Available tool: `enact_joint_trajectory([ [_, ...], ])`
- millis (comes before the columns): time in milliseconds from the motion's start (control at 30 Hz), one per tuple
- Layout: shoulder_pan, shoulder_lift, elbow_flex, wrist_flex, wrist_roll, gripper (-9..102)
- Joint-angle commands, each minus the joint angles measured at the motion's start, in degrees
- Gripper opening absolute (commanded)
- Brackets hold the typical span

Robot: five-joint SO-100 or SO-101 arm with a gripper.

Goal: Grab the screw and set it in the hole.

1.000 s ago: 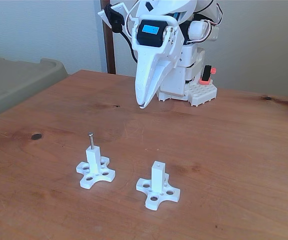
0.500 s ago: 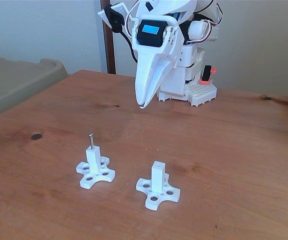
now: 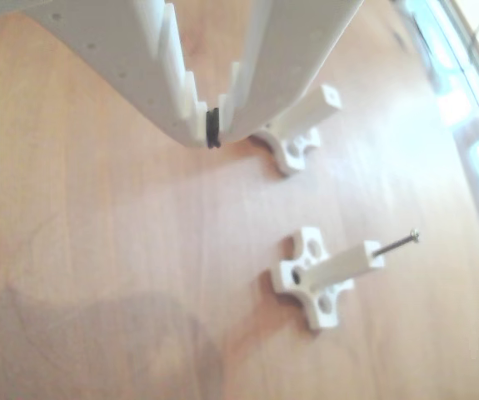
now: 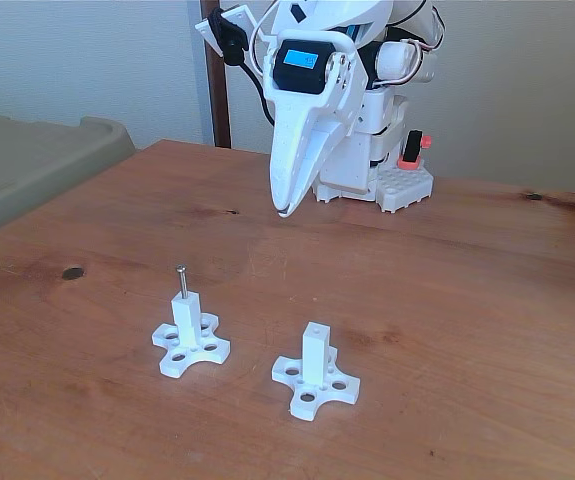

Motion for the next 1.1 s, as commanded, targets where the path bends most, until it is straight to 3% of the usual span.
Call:
enact_joint_trajectory([
  [0,-0.62,1.05,-1.14,3.16,-1.49,-4],
  [600,-0.53,-20.48,-15.12,-2.29,0.62,-4],
  [1067,-0.18,-33.93,-28.39,0.26,2.20,-4],
])
